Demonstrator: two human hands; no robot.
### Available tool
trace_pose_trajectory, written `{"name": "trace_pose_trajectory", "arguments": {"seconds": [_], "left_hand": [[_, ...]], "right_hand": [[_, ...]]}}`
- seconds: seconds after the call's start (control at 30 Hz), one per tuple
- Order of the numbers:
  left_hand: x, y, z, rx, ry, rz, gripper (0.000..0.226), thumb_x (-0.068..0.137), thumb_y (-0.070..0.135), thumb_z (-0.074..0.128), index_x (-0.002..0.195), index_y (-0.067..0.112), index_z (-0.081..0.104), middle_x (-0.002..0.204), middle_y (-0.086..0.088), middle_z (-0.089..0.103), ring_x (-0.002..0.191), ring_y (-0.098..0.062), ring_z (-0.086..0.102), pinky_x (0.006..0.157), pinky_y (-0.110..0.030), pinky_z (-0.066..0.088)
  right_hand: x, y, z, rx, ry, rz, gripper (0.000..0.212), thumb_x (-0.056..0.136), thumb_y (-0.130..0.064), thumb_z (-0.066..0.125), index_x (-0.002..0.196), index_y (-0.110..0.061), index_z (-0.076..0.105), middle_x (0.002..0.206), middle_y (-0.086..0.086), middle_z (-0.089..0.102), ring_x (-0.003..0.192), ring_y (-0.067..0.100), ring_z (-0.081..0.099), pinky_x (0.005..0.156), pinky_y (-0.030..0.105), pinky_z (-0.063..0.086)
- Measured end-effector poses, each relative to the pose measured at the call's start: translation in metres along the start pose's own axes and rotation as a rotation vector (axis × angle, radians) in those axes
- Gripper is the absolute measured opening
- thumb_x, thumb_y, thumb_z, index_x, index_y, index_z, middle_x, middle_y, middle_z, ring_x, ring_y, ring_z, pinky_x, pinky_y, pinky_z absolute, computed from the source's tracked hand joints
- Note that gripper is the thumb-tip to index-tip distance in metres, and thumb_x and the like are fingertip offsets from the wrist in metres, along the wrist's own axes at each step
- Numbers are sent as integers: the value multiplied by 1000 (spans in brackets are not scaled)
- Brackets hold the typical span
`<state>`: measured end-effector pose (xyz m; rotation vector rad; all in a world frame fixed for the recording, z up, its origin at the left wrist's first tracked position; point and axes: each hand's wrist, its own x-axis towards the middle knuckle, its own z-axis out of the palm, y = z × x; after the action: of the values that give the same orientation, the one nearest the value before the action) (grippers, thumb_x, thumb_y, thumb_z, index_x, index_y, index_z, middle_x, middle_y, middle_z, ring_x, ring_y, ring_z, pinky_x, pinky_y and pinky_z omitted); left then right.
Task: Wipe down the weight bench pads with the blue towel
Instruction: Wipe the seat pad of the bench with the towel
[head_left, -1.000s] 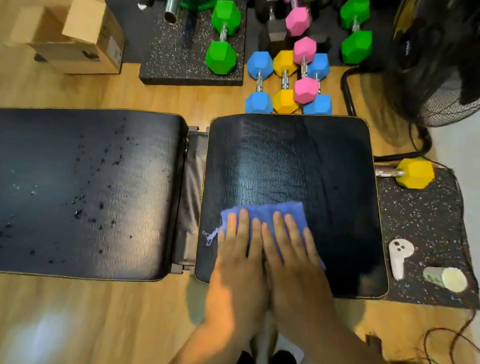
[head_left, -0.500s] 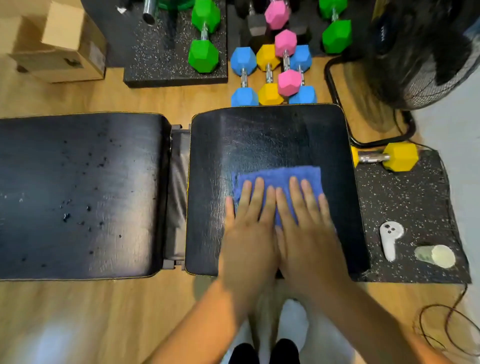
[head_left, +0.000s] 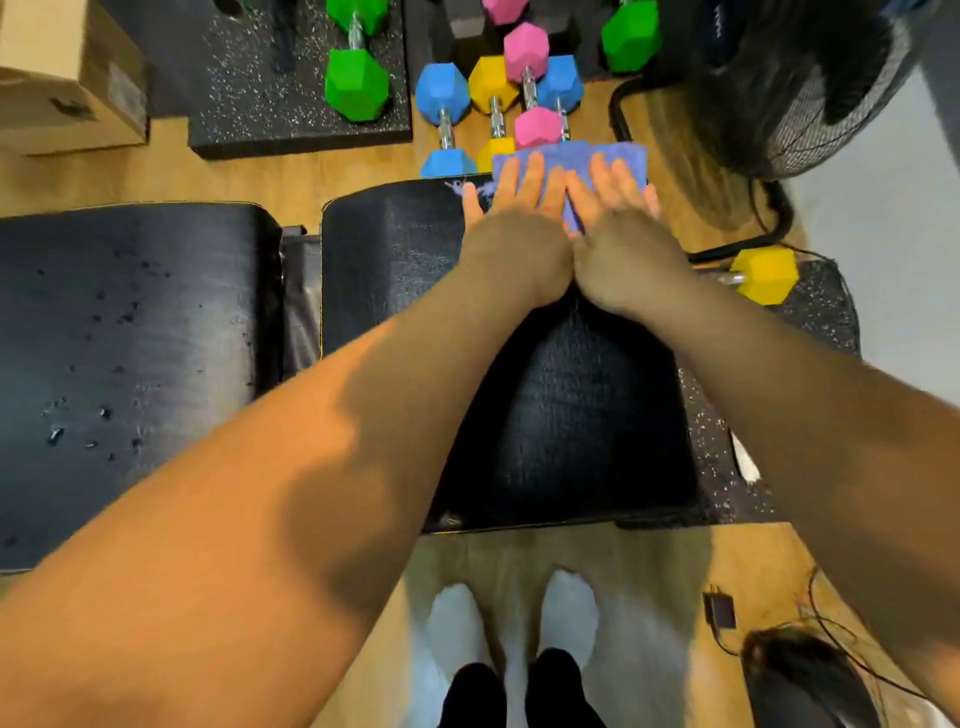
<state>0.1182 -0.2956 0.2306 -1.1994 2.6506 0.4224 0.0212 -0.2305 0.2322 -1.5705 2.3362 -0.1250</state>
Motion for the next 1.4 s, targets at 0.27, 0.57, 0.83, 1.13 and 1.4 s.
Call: {"name": "trace_pose_trajectory", "arguments": {"seconds": [0.27,0.57,0.83,1.13,1.4], "left_hand": [[-206,30,70,-63,139,87,59,88,34,37,145,15,37,156,-9,27,145,-28,20,111,-56,21],[-103,-10,40,-14,138,59,57,98,39,14,152,18,14,161,-5,6,148,-20,0,114,-61,-1],[-115,-34,39,-91,210,-123,58,99,39,12,152,17,10,161,-2,3,148,-21,-3,115,-60,1],[-243,-35,87,-308,239,-380,59,94,31,28,144,0,28,152,-24,25,142,-37,23,109,-60,27],[-110,-111,13,-429,162,-443,56,98,18,36,147,-2,19,150,-23,27,133,-38,33,107,-44,28]], "right_hand": [[-209,-19,53,-28,89,-86,56,90,-22,41,143,-7,34,153,20,28,143,36,20,113,54,20],[-92,-18,26,-129,31,-101,67,88,-36,21,148,-8,25,157,19,17,145,34,12,116,51,8],[-69,-56,20,-183,-35,-169,63,93,-37,24,152,-17,16,160,14,4,147,29,0,119,49,2],[-147,-100,47,-190,-195,-597,66,79,-34,39,144,-21,37,154,9,29,143,28,24,114,53,21],[33,-170,22,-340,-276,-548,63,83,-46,21,142,-33,38,159,3,17,146,24,8,116,52,3]]}}
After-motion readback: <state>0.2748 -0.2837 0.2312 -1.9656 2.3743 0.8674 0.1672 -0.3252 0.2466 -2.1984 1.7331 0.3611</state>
